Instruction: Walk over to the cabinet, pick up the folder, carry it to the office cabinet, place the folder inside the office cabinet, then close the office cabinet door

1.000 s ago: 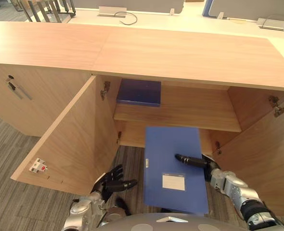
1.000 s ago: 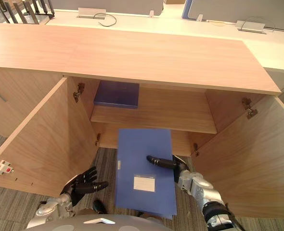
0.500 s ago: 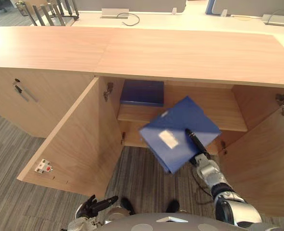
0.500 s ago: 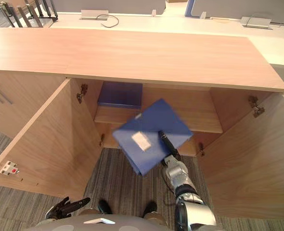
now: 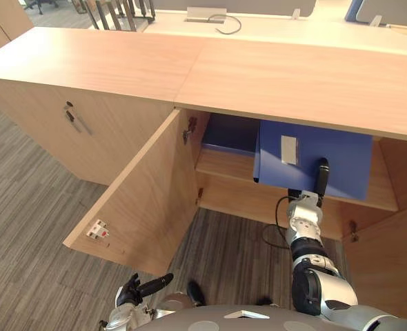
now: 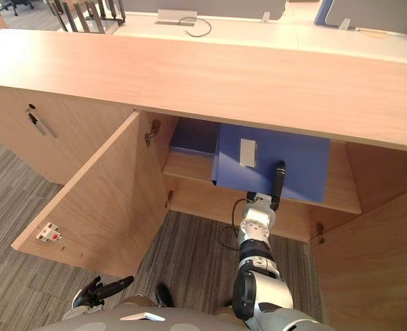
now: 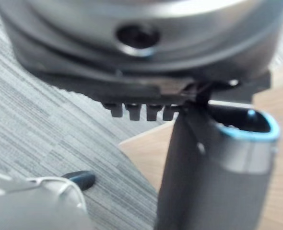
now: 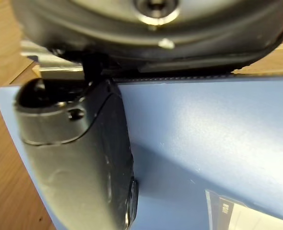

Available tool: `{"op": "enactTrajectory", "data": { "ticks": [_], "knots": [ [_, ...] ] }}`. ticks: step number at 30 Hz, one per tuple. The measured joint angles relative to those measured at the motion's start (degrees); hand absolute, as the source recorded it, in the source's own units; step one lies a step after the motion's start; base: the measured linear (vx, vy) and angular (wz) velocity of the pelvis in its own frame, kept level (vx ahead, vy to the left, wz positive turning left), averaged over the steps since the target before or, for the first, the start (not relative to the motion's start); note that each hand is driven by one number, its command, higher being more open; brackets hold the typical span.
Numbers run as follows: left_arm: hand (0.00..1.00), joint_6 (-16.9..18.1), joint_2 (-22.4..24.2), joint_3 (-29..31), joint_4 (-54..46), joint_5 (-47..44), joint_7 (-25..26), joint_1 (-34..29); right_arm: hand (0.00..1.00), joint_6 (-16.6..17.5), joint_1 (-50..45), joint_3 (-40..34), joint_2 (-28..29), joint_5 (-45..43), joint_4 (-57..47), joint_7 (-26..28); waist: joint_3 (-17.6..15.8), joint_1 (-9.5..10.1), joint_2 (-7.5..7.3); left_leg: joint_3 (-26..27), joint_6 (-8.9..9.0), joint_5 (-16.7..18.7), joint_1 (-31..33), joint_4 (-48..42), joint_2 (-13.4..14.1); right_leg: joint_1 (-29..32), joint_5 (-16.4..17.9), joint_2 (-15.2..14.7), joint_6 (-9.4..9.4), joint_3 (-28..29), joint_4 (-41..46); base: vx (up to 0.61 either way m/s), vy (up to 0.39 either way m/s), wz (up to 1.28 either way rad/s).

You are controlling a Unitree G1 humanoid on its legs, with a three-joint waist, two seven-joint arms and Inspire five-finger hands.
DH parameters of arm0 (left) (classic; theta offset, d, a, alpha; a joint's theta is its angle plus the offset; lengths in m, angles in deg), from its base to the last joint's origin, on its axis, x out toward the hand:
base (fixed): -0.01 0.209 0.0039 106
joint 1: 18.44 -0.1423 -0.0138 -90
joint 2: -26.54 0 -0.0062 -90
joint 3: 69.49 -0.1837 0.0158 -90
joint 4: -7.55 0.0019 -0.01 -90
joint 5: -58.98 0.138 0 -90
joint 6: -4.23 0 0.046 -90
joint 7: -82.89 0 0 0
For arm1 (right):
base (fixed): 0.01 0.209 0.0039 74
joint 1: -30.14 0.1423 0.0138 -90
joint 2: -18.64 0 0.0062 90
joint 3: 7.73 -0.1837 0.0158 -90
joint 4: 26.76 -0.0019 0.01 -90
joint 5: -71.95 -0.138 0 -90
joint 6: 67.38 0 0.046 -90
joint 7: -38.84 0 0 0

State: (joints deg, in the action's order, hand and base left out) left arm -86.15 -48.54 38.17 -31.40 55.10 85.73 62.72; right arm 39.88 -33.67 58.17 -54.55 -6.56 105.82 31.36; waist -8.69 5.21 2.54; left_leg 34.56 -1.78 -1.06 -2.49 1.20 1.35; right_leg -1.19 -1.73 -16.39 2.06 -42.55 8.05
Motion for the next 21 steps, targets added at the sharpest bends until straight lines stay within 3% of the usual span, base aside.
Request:
{"op": "enactTrajectory", "data": {
  "ticks": [4,7,16,19,21],
  "knots": [
    [1.00,0.0,0.0,-2.0,-2.3,0.0,0.2,1.2,0.00,0.7,1.6,-0.6,0.0,-0.8,-1.2,-0.5,-2.5,-0.44,-0.14,-0.9,-0.28,-0.2,-0.1,0.1,0.0,0.4,2.1,-1.3,0.44,-1.4,3.2,-0.03,-0.029,0.09],
    [1.00,0.0,0.4,-2.2,-2.6,0.0,0.2,1.6,0.00,1.1,1.8,-2.3,-0.1,-1.1,-3.1,-0.7,-4.0,-0.53,-0.26,-1.4,0.16,-0.3,-0.9,0.2,0.2,-0.5,3.3,-1.5,-0.26,-1.9,4.4,-0.03,-0.036,0.12],
    [1.00,0.2,-1.7,0.3,-0.2,0.0,-0.5,1.1,0.00,2.1,1.8,-6.5,-3.6,-1.0,-2.9,-0.7,-4.7,-1.13,0.08,-3.8,2.50,-1.9,-0.4,3.7,0.7,-0.7,5.5,-0.4,-0.10,-5.6,4.4,0.01,-0.040,0.16],
    [1.00,1.2,-3.1,0.7,-0.2,-1.4,-0.6,0.4,0.00,2.2,1.7,-7.4,-3.6,-0.6,-2.1,-0.6,-4.8,-1.64,-0.16,-4.7,2.58,-0.1,2.7,-2.0,3.0,-0.8,6.8,0.5,-0.26,-7.0,4.4,0.08,-0.091,0.18],
    [1.00,1.9,-3.4,4.1,0.2,-3.4,-0.7,0.1,0.00,1.8,1.5,-7.3,-3.8,0.5,0.0,-0.4,-5.0,-1.55,0.29,-4.8,1.84,5.4,7.7,-15.8,8.4,-1.9,7.6,2.3,0.21,-7.5,4.9,0.15,-0.192,-0.02]
  ]
}}
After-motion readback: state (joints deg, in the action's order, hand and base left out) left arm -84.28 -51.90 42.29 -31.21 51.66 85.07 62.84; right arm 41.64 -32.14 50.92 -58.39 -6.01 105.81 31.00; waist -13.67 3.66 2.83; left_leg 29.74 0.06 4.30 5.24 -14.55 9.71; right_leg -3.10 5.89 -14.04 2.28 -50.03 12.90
